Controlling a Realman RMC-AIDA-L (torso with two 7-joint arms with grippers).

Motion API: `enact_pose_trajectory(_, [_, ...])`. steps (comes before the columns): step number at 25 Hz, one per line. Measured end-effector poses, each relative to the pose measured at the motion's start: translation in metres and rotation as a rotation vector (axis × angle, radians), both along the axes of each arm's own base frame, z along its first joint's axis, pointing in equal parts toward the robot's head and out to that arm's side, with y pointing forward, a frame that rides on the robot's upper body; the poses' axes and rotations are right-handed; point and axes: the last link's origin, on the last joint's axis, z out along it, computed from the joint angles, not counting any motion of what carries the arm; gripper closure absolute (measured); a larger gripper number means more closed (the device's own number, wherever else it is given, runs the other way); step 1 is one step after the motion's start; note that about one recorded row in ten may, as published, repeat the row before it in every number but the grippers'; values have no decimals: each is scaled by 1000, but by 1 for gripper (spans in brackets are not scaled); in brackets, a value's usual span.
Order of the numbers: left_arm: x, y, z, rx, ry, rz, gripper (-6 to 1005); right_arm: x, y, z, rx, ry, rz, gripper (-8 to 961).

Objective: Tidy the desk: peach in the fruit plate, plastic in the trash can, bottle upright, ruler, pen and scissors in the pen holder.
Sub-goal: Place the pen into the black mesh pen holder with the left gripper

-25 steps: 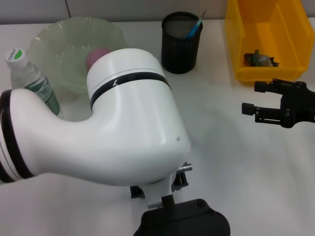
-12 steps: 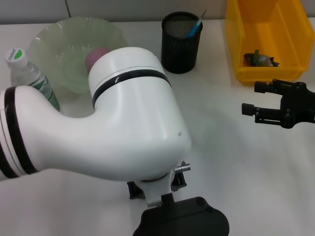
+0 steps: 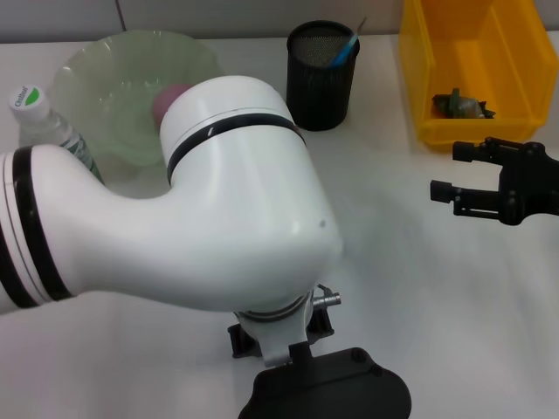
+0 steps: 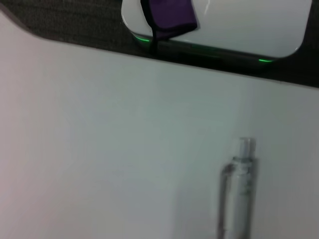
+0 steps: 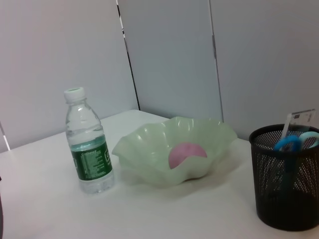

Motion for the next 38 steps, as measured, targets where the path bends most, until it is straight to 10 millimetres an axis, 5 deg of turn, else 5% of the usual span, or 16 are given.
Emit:
enact_pose_trajectory(10, [16, 6, 8, 5, -68, 99, 856, -5, 1, 10, -1, -4, 19, 176])
enact_pose_trajectory(19, [39, 44, 43, 76, -319, 487, 847, 6, -11, 21, 12, -19, 1, 176])
enact_pose_trajectory(24, [38, 59, 60, 111, -440, 610, 843, 15, -19, 31, 58, -18, -33, 176])
enact_pose_trajectory(26, [37, 72, 82, 133, -604, 771, 841, 22, -25, 39, 97, 1, -61, 176])
enact_pose_trajectory(38, [18, 85, 119, 15, -947, 1226, 829, 32, -48, 51, 116, 87, -86, 177])
